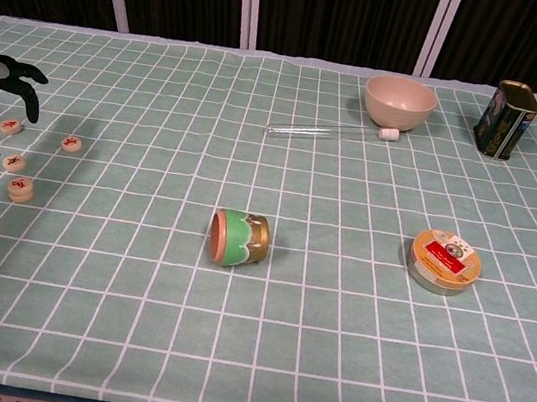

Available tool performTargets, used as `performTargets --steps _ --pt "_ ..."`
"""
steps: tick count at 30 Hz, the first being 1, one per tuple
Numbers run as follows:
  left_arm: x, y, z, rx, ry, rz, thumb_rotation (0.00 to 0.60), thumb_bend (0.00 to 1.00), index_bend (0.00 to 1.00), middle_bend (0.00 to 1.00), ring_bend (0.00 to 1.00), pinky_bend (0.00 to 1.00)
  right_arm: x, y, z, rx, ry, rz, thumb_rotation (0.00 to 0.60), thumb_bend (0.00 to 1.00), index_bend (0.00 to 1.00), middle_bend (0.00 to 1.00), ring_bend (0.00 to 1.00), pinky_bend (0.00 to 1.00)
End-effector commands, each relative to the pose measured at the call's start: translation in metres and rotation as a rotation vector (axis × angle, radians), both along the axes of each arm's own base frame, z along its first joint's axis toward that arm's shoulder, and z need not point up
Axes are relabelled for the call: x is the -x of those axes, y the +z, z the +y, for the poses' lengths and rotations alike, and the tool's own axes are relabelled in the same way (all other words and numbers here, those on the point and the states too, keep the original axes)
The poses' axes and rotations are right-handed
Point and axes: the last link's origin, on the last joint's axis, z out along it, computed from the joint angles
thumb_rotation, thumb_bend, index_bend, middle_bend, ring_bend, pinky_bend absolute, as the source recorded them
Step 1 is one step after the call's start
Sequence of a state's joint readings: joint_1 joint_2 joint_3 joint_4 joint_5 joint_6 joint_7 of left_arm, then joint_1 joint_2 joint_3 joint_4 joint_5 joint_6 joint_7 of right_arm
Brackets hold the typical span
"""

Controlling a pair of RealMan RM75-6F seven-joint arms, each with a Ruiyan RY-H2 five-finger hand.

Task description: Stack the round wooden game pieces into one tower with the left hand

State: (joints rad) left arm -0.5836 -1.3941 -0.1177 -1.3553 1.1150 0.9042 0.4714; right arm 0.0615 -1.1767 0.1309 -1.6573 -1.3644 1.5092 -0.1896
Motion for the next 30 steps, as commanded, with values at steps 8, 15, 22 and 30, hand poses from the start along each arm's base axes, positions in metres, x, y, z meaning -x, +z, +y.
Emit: performTargets --steps 8,15,22,30 --pt "0.007 -0.003 0.000 0.019 0.031 0.000 0.600 0.27 0.39 0.03 0.00 0.00 0.000 0.000 0.000 0.002 -0.006 -0.002 0.600 0.23 0.05 0.01 0.04 0.00" --pt "0.010 -0.008 -0.002 0.026 0.027 0.006 0.600 0.27 0.41 0.04 0.00 0.00 0.000 0.000 0.000 0.004 -0.008 -0.003 0.600 0.23 0.05 0.01 0.04 0.00" --pt "0.012 -0.015 -0.001 0.022 0.019 0.018 0.600 0.28 0.43 0.04 0.00 0.00 0.001 0.001 0.000 0.006 -0.013 -0.006 0.600 0.23 0.05 0.01 0.04 0.00" --pt "0.012 -0.019 0.001 0.017 0.010 0.041 0.600 0.28 0.44 0.05 0.00 0.00 0.001 0.001 0.000 0.003 -0.018 -0.008 0.600 0.23 0.05 0.01 0.04 0.00"
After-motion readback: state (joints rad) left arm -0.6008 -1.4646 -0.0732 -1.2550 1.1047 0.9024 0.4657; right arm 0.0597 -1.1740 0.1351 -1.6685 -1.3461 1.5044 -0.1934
